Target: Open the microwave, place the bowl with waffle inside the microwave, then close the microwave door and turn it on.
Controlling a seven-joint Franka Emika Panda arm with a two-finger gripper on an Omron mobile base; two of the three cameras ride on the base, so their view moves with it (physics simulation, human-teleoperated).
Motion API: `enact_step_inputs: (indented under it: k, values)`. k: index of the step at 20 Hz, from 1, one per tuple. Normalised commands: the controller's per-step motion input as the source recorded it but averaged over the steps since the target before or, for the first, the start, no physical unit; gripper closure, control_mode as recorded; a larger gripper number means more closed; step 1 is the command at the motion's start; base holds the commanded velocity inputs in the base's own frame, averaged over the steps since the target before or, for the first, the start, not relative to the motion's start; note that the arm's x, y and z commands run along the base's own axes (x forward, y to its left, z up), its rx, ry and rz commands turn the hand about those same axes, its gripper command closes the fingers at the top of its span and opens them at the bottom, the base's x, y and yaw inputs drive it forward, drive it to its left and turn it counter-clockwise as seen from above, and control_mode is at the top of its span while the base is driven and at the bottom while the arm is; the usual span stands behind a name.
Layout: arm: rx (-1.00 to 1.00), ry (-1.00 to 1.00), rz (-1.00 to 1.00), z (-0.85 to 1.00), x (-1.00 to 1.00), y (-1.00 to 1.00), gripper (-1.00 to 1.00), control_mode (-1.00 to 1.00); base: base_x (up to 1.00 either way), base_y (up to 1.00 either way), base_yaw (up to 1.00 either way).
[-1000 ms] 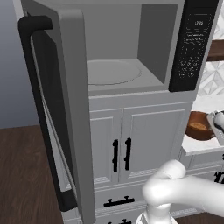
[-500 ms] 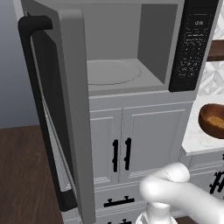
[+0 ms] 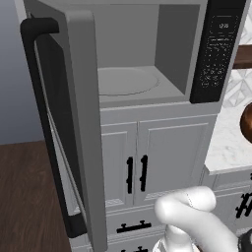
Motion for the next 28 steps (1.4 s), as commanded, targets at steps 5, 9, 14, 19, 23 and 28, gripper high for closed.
enact_step_inputs:
  k: [5, 9, 14, 19, 23, 28]
  values:
    - [-0.05, -0.24, -0.03, 0.8, -0.53, 0.49, 1.0, -1.0, 0.0, 0.0, 0.0]
    - [-0.07, -0.13, 0.0, 0.71, -0.05, 0.87, 1.0, -1.0, 0.0, 0.0, 0.0]
    - [-0.08, -0.02, 0.01, 0.82, -0.07, 0.86, 1.0, -1.0, 0.0, 0.0, 0.0]
    - [-0.07, 0.0, 0.14, 0.4, -0.16, 0.89, 1.0, -1.0, 0.0, 0.0, 0.0]
    - [-0.01, 0.0, 0.2, 0.3, 0.0, 0.94, 1.0, -1.0, 0.0, 0.0, 0.0]
    - [-0.02, 0.0, 0.19, 0.29, 0.0, 1.0, 1.0, -1.0, 0.0, 0.0, 0.0]
